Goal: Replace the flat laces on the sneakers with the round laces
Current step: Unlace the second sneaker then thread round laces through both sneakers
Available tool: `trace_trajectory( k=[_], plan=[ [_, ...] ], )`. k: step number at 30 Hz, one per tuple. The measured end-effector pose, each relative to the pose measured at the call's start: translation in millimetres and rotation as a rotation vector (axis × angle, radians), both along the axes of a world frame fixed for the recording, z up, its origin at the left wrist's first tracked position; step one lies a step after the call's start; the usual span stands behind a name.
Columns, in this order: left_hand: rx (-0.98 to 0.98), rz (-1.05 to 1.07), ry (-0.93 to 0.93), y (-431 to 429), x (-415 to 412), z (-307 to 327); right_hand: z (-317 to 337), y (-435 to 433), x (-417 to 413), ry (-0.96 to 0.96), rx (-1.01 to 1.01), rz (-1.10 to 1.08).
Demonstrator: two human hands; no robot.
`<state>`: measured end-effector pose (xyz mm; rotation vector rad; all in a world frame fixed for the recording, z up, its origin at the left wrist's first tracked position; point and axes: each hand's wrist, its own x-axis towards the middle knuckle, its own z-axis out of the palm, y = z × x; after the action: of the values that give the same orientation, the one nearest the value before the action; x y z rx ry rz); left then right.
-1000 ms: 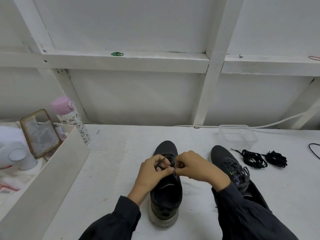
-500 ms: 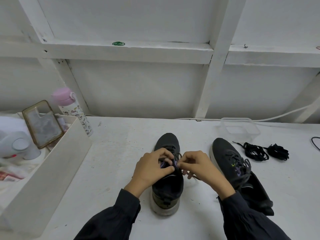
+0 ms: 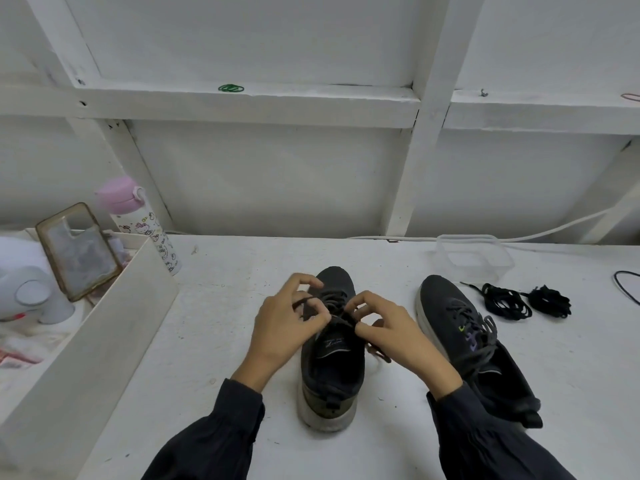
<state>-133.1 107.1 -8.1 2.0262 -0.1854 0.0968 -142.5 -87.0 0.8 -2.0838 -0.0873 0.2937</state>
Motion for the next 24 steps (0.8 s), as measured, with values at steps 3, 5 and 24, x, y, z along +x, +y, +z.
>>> trace_trajectory(
  k=[3,5,24],
  plan=[
    [-0.100,-0.005,0.003,9,0,8,-2,6,1,-0.043,-0.135,0.085],
    [-0.133,-0.039,0.033,9,-1,11,-2,12,2,-0.073,-0.147,0.105],
    [0.007,-0.190,0.225,38,0,-24,-29,35,5,-0.093,-0.092,-0.062]
  ],
)
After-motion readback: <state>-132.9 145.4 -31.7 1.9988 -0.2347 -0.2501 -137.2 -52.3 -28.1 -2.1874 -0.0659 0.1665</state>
